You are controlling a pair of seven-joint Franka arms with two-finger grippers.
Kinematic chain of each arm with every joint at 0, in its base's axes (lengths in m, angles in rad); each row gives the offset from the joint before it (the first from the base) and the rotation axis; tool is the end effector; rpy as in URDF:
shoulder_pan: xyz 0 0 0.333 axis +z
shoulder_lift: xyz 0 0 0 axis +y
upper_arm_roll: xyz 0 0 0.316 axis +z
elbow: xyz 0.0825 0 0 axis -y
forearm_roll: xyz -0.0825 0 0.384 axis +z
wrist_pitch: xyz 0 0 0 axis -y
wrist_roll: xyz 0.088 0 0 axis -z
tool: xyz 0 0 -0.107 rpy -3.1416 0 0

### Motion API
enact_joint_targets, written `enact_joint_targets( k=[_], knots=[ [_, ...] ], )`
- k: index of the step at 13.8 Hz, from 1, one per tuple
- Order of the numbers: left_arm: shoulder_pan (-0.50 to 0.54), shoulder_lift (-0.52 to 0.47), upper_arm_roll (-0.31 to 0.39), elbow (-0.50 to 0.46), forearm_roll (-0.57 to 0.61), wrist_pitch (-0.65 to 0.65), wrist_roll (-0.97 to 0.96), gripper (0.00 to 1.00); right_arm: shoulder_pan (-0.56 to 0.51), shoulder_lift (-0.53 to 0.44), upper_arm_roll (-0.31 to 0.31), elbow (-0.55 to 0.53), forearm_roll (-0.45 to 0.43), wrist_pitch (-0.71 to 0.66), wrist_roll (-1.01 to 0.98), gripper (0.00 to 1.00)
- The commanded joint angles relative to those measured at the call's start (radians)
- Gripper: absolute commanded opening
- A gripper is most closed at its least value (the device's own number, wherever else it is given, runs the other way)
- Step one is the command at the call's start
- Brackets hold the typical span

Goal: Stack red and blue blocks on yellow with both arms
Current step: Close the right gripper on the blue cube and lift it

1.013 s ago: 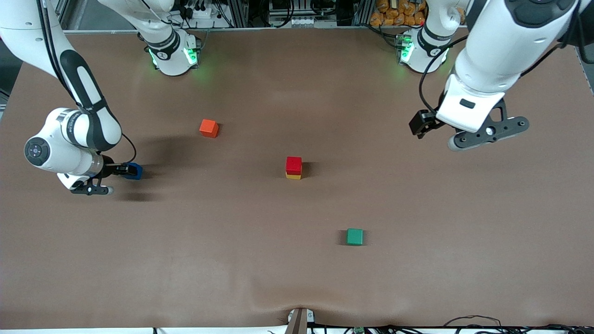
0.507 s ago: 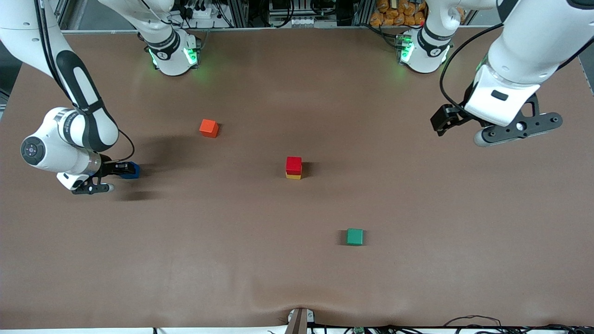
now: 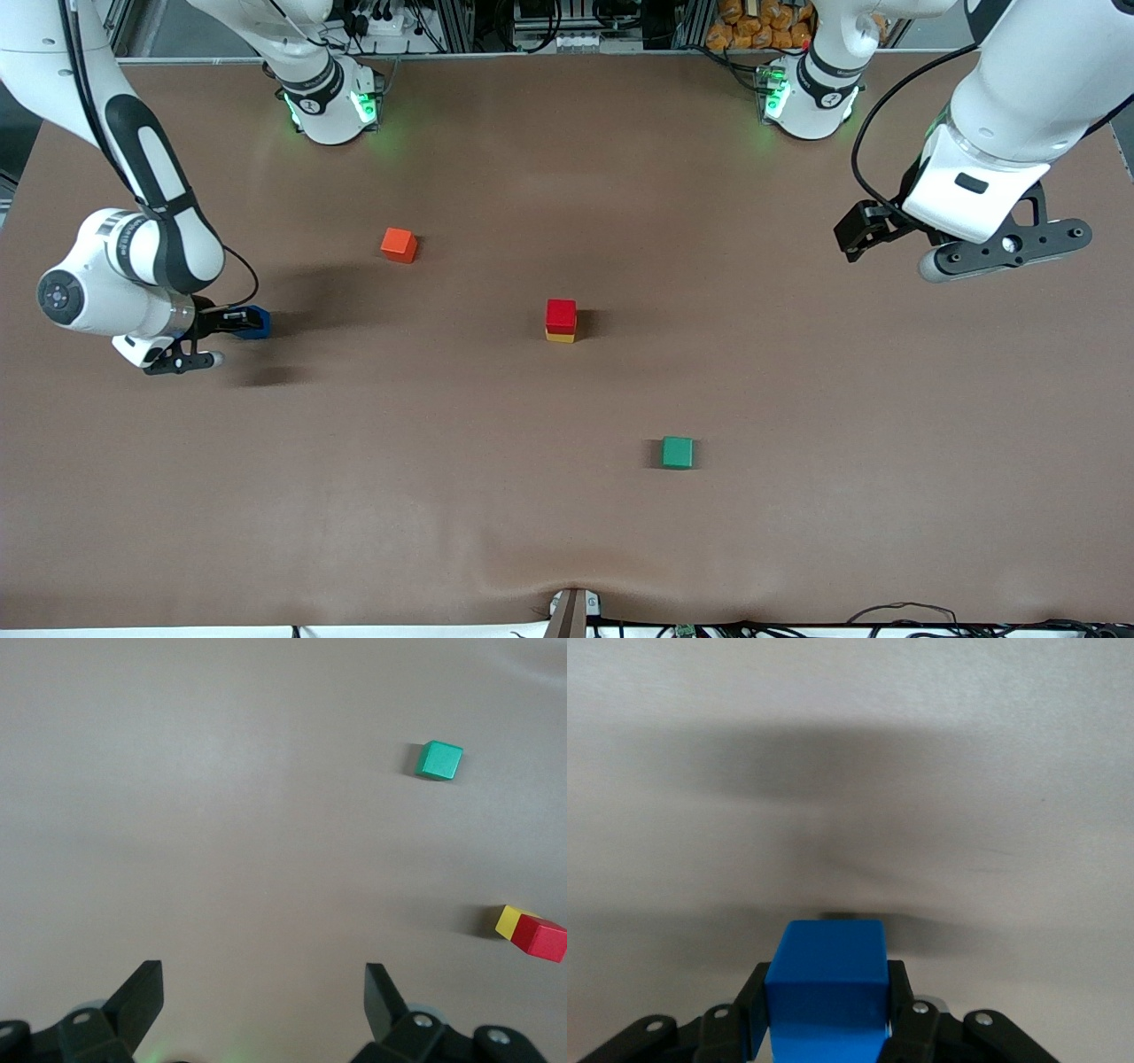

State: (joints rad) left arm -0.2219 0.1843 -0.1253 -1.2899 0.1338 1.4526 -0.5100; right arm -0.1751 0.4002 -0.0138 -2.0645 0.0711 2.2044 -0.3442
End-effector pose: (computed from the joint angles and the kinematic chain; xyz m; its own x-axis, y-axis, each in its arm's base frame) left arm 0.5708 -0.1812 0.6403 0.9837 0.1761 0.0367 0.1791 -0.9782 -0.1055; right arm 0.5520 -0.1031 0.2182 0.9661 0.1174 -0.2297 0.0907 -0.9881 -0.1239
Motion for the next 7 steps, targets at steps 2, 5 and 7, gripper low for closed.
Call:
enact_joint_targets(
  k=[2, 5, 7],
  knots=[
    [0.016, -0.029, -0.005, -0.026, 0.013, 0.015, 0.045, 1.0, -0.001, -0.041, 0.014, 0.061, 0.035, -0.098, -0.018, 0.0],
    [0.03, -0.028, -0.005, -0.025, 0.013, 0.026, 0.054, 1.0, 0.008, -0.089, 0.014, 0.084, 0.035, -0.15, -0.01, 0.0],
    [0.036, -0.026, -0.005, -0.026, 0.013, 0.028, 0.057, 1.0, 0.006, -0.099, 0.014, 0.139, 0.035, -0.219, -0.01, 0.0]
  ],
)
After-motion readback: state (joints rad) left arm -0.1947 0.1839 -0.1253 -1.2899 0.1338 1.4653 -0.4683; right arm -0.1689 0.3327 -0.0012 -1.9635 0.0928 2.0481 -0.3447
